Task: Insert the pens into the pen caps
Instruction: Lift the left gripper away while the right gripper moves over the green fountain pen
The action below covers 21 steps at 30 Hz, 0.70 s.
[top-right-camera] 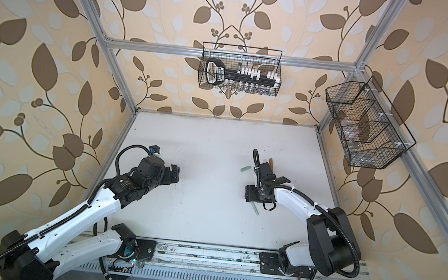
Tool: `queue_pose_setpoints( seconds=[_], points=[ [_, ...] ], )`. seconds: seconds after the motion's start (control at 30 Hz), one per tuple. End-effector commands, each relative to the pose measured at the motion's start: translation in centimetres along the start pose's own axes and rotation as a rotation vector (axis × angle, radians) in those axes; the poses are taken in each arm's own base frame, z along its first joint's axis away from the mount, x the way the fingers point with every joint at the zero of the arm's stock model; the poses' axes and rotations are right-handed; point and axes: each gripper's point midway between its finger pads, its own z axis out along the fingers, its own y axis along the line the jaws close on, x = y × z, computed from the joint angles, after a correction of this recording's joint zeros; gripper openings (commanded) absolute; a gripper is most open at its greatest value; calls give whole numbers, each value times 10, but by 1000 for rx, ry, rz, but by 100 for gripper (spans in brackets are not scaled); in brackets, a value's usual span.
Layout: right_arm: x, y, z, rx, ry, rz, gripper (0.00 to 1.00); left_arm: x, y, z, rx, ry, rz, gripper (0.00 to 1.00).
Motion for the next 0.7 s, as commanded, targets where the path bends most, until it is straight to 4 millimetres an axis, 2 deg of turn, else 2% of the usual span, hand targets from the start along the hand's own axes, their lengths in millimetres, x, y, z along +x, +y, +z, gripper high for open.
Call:
queue_pose_setpoints(
  seconds=[0.0, 0.33, 0.53, 0.67],
  points=[
    [23, -4, 0, 9, 50, 25, 73, -13, -9, -6, 38, -28, -6, 99],
    [55, 5, 0, 7, 90, 47, 74, -11, -18, -4, 77, -4, 26, 99],
    [67, 1, 3, 23, 106, 63, 74, -2, -28, 4, 117, 44, 31, 99],
    [70, 18, 7, -55, 104, 68, 74, 6, -34, 8, 147, 84, 31, 99]
  ],
)
